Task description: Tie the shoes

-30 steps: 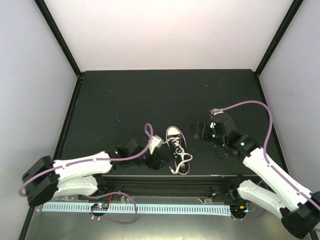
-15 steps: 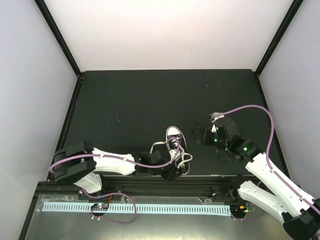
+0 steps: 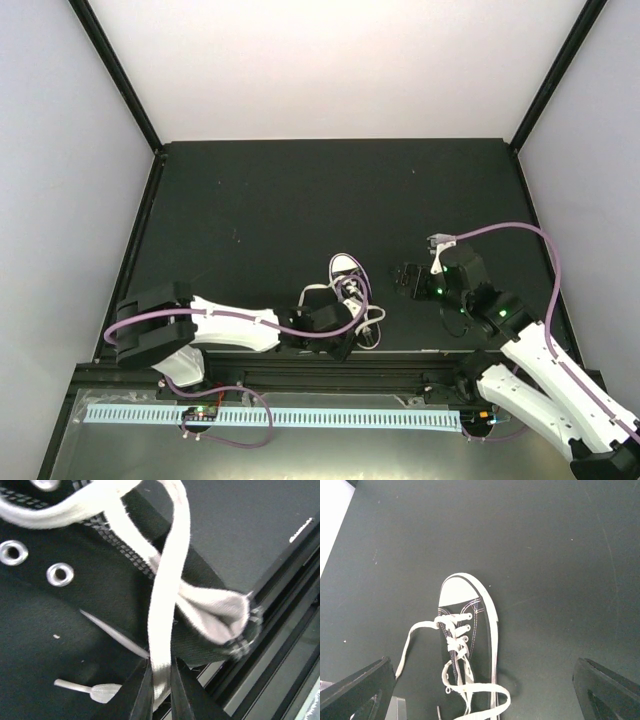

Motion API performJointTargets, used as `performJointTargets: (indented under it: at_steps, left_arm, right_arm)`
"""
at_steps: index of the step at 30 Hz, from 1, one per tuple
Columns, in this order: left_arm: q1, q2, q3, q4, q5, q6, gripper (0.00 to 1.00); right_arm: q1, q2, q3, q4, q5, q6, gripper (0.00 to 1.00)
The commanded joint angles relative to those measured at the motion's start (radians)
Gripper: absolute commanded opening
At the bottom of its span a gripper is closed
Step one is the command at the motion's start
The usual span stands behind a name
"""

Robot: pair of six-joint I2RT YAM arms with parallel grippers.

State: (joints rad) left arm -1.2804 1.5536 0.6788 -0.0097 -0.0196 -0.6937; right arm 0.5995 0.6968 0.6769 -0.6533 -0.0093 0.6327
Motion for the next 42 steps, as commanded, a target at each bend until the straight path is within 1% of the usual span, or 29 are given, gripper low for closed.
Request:
performJointTargets:
  at_steps: [1, 4, 7, 10, 12, 15, 18, 20, 23, 26, 28, 30, 34, 37, 38, 40, 42]
  left_arm:
    - [-0.005, -0.035, 0.013, -0.102, -0.088, -0.039, 0.09]
    - [-0.006, -0.085, 0.005, -0.169, -0.119, -0.065, 0.08]
    - [-0.004, -0.165, -0.018, -0.217, -0.143, -0.099, 0.08]
    - [0.003, -0.241, -0.042, -0.274, -0.174, -0.122, 0.09]
    - [0.028, -0.292, -0.055, -0.328, -0.194, -0.119, 0.09]
    - [0.123, -0.377, -0.070, -0.422, -0.200, -0.089, 0.09]
    - [0.278, -0.473, -0.100, -0.458, -0.139, -0.024, 0.10]
    - [0.388, -0.543, -0.131, -0.457, -0.100, 0.012, 0.11]
    - [0.454, -0.604, -0.168, -0.423, -0.066, 0.064, 0.13]
    - [0.486, -0.613, -0.186, -0.435, -0.036, 0.077, 0.13]
    - [0.502, -0.609, -0.187, -0.457, -0.014, 0.081, 0.13]
    - [0.513, -0.608, -0.185, -0.464, 0.031, 0.086, 0.13]
    - [0.522, -0.591, -0.182, -0.420, 0.156, 0.100, 0.13]
    - [0.524, -0.561, -0.171, -0.441, 0.160, 0.108, 0.13]
    - [0.526, -0.561, -0.171, -0.450, 0.144, 0.110, 0.15]
    - [0.530, -0.563, -0.176, -0.463, 0.117, 0.110, 0.28]
    - [0.537, -0.568, -0.182, -0.472, 0.095, 0.105, 0.31]
  right_arm:
    - [-0.003, -0.027, -0.005, -0.052, 0.018, 0.002, 1.00]
    - [-0.003, -0.024, 0.000, -0.078, 0.011, -0.002, 1.00]
    - [-0.003, -0.009, -0.015, -0.074, -0.007, -0.004, 1.00]
    - [-0.003, 0.025, -0.046, -0.034, -0.073, -0.011, 1.00]
    - [-0.003, 0.061, -0.064, 0.003, -0.122, -0.012, 1.00]
    - [-0.003, 0.111, -0.069, 0.058, -0.181, -0.011, 0.99]
    - [-0.002, 0.173, -0.042, 0.107, -0.243, -0.045, 0.99]
    - [0.000, 0.232, 0.013, 0.108, -0.282, -0.107, 0.91]
    - [0.033, 0.332, 0.107, 0.065, -0.259, -0.193, 0.85]
    - [0.100, 0.432, 0.185, 0.057, -0.237, -0.277, 0.79]
    - [0.128, 0.489, 0.214, 0.090, -0.257, -0.307, 0.72]
    - [0.157, 0.555, 0.250, 0.125, -0.283, -0.338, 0.66]
    - [0.211, 0.705, 0.342, 0.169, -0.280, -0.403, 0.55]
    - [0.245, 0.831, 0.419, 0.168, -0.251, -0.450, 0.50]
    - [0.252, 0.869, 0.446, 0.170, -0.245, -0.463, 0.49]
    - [0.264, 0.940, 0.477, 0.177, -0.244, -0.476, 0.47]
    - [0.278, 1.006, 0.497, 0.193, -0.243, -0.487, 0.47]
